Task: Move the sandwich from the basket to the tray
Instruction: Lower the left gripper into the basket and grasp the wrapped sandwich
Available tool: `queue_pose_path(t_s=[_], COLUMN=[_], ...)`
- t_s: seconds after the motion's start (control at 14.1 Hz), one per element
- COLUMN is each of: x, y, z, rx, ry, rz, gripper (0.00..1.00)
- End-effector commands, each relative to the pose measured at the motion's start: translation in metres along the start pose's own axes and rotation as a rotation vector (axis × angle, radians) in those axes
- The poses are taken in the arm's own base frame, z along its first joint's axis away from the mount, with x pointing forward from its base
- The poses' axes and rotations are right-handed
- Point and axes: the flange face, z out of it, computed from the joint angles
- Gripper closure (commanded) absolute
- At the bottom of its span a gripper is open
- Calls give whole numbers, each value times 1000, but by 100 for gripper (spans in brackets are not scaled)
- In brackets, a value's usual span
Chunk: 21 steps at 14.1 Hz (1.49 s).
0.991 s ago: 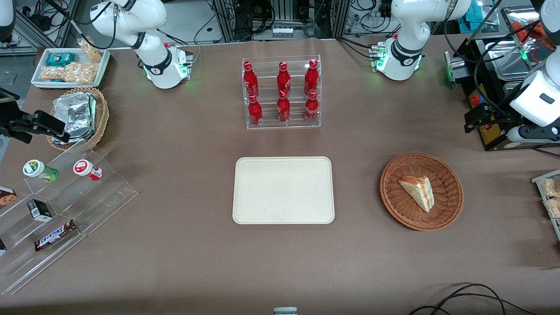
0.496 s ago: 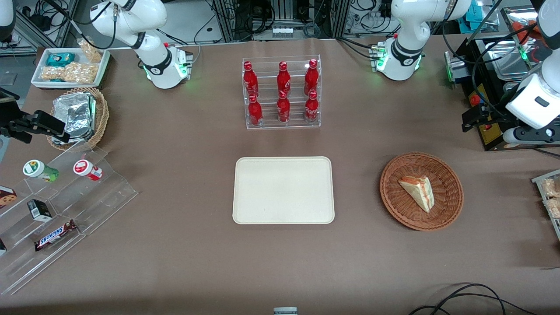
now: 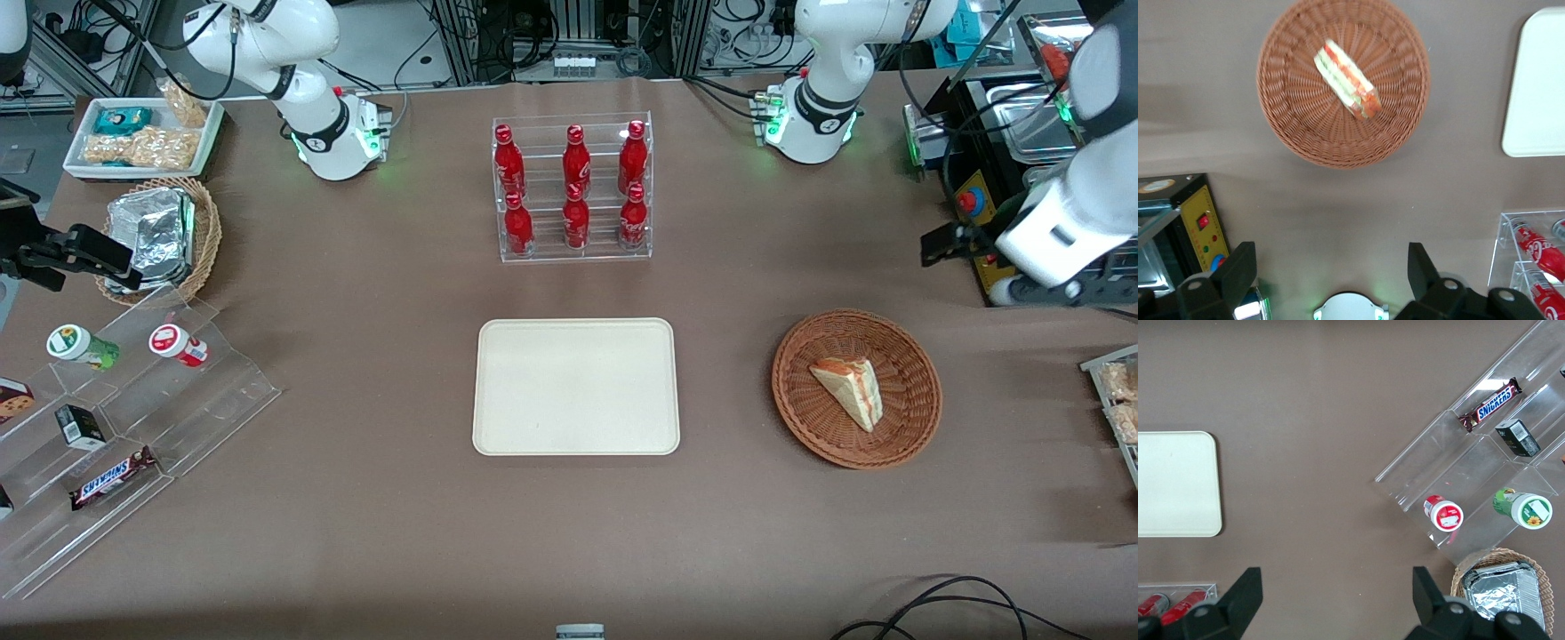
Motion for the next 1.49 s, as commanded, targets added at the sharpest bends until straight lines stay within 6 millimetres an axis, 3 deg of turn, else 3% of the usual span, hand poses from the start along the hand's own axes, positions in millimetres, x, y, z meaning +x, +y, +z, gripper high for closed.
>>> queue_pose_path(t_s=[0.0,0.14,0.35,0.5,0.85,1.2,1.27,1.42], x=[29,38,46,55,89,102,103,101], y=[6,8,13,14,19,19,19,18], z=[55,104,147,176,217,247,254,258], rx=[10,9,-5,-35,-115,-112,-111,-103], ry=[-24,33,128,196,234,188,175,163], rz=[-24,-101,-202,-396,-896,-986,-998,-994], gripper=[0,0,0,0,0,1,33,82])
